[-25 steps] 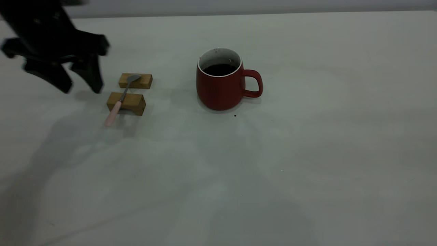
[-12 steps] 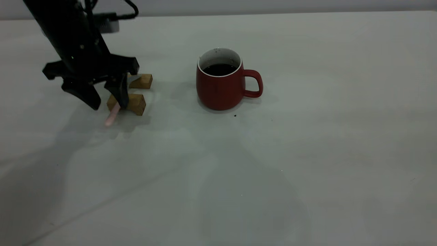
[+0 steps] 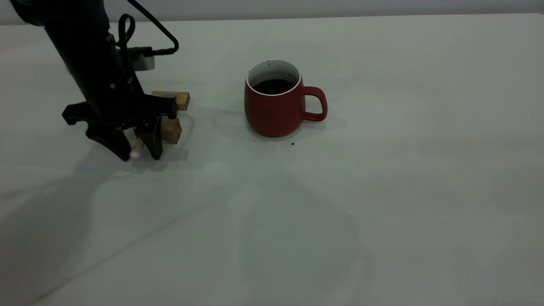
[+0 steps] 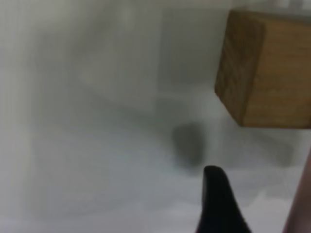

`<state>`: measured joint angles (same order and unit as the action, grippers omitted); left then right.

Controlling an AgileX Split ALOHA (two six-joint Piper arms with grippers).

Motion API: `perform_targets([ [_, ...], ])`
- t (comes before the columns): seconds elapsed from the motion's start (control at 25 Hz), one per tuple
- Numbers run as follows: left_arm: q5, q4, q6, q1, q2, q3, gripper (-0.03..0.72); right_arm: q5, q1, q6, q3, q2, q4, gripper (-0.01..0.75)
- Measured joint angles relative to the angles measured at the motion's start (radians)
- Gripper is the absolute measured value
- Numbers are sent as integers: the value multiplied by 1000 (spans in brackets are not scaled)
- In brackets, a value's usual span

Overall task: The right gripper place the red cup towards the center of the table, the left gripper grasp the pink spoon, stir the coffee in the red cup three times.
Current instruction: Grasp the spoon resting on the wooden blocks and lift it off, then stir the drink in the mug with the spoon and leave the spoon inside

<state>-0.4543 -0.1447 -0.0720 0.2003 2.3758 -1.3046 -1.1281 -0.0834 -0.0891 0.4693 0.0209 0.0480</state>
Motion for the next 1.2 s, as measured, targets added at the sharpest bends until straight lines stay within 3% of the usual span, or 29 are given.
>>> perform_targets([
  [0.16,13,0,-13,0,1,0,318,0,0,0,0,0,0,586],
  [0.28,10,-1,-37,0,0,-3,132,0,0,0,0,0,0,586],
  [0.44,-62,-14,-65,0,-26,-36,133,0,0,0,0,0,0,586],
  [0.6,-175,-173,-69,0,-90,-83,133,0,0,0,0,0,0,586],
  [0.72,-241,-405,-71,0,-132,-111,133,0,0,0,0,0,0,586],
  [1.04,-435,-1225,-213,6,-153,-119,133,0,0,0,0,0,0,586],
  [1.2,-467,-1432,-354,27,-153,-119,133,0,0,0,0,0,0,585],
])
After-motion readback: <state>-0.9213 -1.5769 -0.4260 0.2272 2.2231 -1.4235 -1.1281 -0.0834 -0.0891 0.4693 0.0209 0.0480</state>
